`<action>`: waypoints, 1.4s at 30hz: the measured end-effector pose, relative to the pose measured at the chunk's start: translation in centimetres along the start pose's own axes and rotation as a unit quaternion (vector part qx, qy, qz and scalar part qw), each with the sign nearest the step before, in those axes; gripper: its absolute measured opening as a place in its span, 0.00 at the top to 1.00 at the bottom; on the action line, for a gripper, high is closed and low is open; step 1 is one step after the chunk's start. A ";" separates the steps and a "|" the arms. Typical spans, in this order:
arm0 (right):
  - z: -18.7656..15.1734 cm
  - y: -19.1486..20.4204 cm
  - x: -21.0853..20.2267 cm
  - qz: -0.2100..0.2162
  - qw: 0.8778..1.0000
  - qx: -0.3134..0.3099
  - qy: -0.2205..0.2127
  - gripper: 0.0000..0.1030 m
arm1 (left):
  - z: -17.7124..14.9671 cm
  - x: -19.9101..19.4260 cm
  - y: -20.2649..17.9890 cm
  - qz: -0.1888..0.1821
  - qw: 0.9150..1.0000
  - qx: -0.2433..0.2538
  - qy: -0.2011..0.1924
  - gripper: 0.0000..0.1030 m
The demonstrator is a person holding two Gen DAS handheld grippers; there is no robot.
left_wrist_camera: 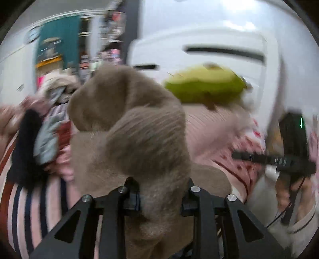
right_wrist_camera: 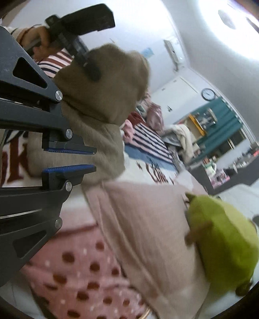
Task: Fold small clothes
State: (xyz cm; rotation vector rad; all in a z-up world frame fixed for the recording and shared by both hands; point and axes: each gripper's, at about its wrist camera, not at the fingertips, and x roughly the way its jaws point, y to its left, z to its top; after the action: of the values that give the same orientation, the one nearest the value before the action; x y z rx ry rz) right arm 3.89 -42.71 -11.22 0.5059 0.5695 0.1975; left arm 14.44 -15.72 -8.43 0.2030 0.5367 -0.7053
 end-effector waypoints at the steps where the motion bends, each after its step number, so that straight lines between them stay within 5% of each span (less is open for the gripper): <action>1: 0.1 -0.6 -0.5 -0.005 1.000 0.004 -0.004 0.93 | -0.1 1.6 -1.3 -0.013 1.000 0.012 0.021 0.78; 6: -0.3 -2.3 -2.2 -0.013 1.000 0.020 -0.007 0.91 | -2.0 5.5 -4.5 -0.059 0.994 0.035 0.086 0.70; 7: -0.2 -2.4 -2.4 -0.015 1.000 0.019 -0.006 0.85 | -2.2 5.5 -4.7 -0.067 0.993 0.036 0.088 0.61; 10: 0.1 -2.4 -2.8 -0.016 1.000 0.012 -0.010 0.82 | -2.3 4.5 -4.9 -0.095 0.992 0.025 0.080 0.40; 18: 1.9 2.9 -1.5 0.034 0.997 -0.062 -0.009 0.71 | -1.4 -2.6 -4.3 -0.144 0.989 -0.016 0.025 0.24; 23: 1.1 7.2 2.0 0.070 0.991 -0.105 0.033 0.71 | -1.6 -6.2 -0.8 -0.078 0.996 -0.047 -0.006 0.19; 27: -0.6 6.7 4.3 -0.008 0.991 -0.107 0.074 0.71 | -2.8 -6.4 4.0 -0.046 0.992 -0.116 -0.005 0.13; 32: -1.9 3.0 5.1 -0.032 0.990 -0.072 0.115 0.68 | -5.2 -3.7 9.2 -0.027 0.980 -0.193 0.035 0.10; 38: -1.4 1.5 5.1 -0.074 0.985 -0.085 0.127 0.23 | -6.8 2.3 12.0 -0.103 0.954 -0.271 0.081 0.10; 42: -0.9 -0.6 5.9 -0.016 0.985 -0.047 0.167 0.23 | -7.1 5.2 12.5 -0.173 0.928 -0.319 0.084 0.12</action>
State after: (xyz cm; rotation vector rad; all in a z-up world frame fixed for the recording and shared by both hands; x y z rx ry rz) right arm 8.31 -40.98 -14.89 0.3736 0.8908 0.2807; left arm 23.16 -6.79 -17.22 -0.4571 0.9539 -0.8219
